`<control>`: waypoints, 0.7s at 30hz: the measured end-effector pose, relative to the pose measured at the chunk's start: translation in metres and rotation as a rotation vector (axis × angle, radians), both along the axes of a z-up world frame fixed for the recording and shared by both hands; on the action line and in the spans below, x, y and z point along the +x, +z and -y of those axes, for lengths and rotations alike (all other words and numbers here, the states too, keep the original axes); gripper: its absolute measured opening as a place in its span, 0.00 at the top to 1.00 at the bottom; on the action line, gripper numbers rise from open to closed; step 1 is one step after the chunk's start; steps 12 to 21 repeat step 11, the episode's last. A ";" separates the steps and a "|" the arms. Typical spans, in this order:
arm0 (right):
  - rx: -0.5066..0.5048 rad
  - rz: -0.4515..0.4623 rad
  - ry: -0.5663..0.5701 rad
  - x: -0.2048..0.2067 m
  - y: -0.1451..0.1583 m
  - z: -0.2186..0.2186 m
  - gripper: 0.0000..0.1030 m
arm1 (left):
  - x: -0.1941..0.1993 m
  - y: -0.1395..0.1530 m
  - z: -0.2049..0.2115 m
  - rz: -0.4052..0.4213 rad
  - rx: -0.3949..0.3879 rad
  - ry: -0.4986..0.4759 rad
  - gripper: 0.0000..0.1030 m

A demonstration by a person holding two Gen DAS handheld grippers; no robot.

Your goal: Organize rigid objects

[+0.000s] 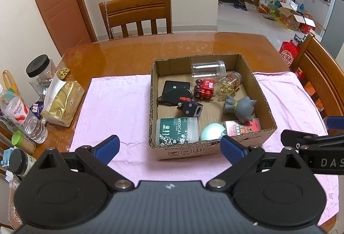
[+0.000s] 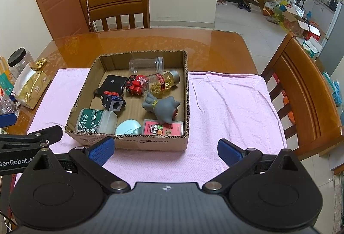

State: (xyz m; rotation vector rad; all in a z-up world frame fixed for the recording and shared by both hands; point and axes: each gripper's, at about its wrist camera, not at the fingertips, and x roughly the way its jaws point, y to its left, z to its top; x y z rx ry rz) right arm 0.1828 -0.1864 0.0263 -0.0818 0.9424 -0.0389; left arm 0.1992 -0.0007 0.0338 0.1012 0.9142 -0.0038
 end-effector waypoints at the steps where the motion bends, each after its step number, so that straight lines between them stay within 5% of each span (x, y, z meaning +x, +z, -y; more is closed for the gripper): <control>1: 0.001 0.001 0.001 0.000 0.001 0.000 0.00 | 0.000 0.000 0.000 0.000 0.000 -0.001 0.04; 21: 0.003 0.006 0.002 -0.001 0.002 -0.001 0.00 | 0.000 0.001 0.000 0.001 0.000 0.001 0.04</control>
